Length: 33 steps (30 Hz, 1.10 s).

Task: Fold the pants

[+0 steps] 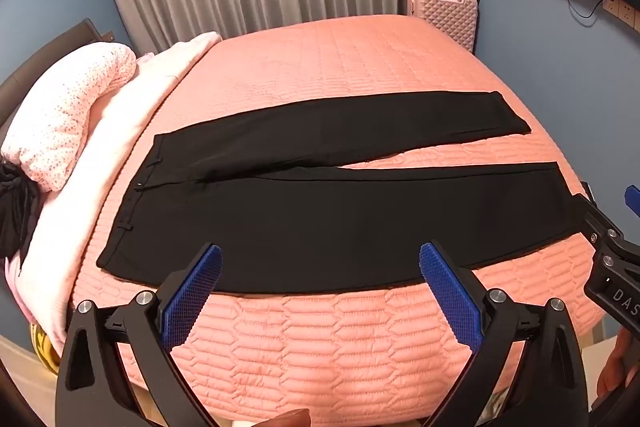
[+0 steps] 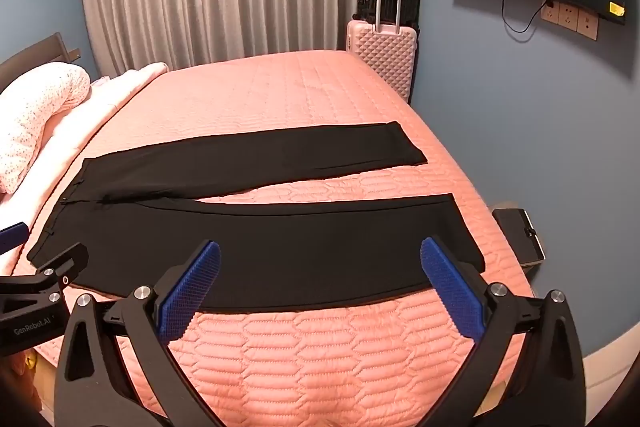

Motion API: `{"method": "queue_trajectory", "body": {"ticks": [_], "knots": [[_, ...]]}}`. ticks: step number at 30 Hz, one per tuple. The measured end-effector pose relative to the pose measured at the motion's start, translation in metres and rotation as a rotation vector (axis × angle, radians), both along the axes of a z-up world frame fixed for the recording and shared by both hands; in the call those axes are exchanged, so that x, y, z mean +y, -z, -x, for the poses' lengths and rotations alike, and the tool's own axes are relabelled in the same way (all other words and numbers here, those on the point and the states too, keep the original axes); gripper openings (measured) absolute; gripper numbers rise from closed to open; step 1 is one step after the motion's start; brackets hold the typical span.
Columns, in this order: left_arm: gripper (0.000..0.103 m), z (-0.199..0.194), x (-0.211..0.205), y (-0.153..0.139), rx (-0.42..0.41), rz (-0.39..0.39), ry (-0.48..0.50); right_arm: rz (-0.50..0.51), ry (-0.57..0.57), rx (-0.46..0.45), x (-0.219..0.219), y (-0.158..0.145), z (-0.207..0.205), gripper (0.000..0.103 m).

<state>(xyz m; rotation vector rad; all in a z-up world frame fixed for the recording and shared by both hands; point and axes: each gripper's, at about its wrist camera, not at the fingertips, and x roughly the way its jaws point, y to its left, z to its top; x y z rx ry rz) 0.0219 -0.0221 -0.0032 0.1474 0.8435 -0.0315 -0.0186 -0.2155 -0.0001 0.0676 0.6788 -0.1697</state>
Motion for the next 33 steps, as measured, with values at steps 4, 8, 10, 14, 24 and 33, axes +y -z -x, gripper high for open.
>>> {"method": "queue_trajectory", "body": {"ticks": [4,8,10,14,24,33], "knots": [[0.098,-0.021,0.005,0.01,0.01,-0.005,-0.013,0.013,-0.012,0.027,-0.001,0.009,-0.021,0.098],[0.098,-0.043,0.008,0.005,0.018,-0.027,-0.03,0.044,-0.021,0.054,0.004,0.006,-0.042,0.098],[0.098,-0.051,0.011,-0.006,0.026,-0.041,-0.037,0.063,-0.023,0.085,0.007,-0.001,-0.052,0.098],[0.098,-0.055,0.014,-0.019,0.017,-0.033,-0.037,0.072,-0.001,0.086,0.011,-0.015,-0.057,0.098],[0.098,-0.036,0.023,-0.011,-0.039,-0.013,-0.02,0.007,0.063,-0.001,0.021,-0.026,-0.044,0.098],[0.098,-0.025,0.029,-0.019,-0.061,0.003,-0.043,0.029,0.03,0.003,0.036,-0.03,-0.036,0.098]]}}
